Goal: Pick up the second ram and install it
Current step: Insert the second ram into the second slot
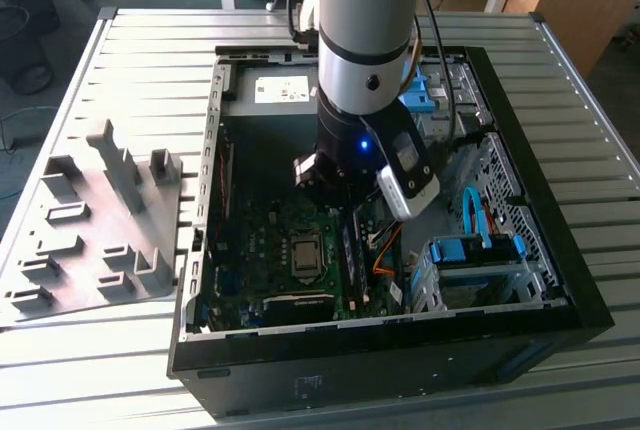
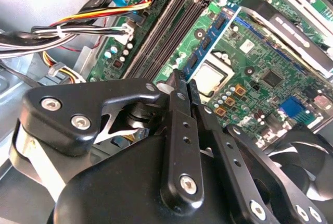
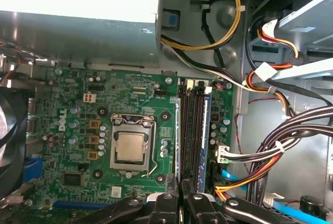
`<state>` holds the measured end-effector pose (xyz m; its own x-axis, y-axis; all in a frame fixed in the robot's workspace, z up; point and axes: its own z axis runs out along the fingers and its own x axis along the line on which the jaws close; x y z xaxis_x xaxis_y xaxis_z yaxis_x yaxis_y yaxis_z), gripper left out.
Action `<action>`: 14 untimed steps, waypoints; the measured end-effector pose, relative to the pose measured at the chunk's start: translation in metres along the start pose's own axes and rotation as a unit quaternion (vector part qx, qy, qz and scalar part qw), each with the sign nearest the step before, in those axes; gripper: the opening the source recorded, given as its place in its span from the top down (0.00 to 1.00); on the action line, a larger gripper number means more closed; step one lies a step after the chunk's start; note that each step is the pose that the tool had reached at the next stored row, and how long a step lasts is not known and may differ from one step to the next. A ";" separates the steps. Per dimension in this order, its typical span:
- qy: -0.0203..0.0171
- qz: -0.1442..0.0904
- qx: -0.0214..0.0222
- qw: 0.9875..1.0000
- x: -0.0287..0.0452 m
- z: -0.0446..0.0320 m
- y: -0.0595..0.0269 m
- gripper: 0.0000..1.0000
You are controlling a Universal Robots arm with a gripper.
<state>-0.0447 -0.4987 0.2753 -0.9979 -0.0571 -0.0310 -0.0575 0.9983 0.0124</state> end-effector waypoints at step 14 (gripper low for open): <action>0.000 0.000 0.000 1.000 -0.0025 0.0078 0.0091 0.86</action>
<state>-0.0425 -0.4894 0.2677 -0.9979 -0.0571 -0.0310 -0.0575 0.9983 0.0124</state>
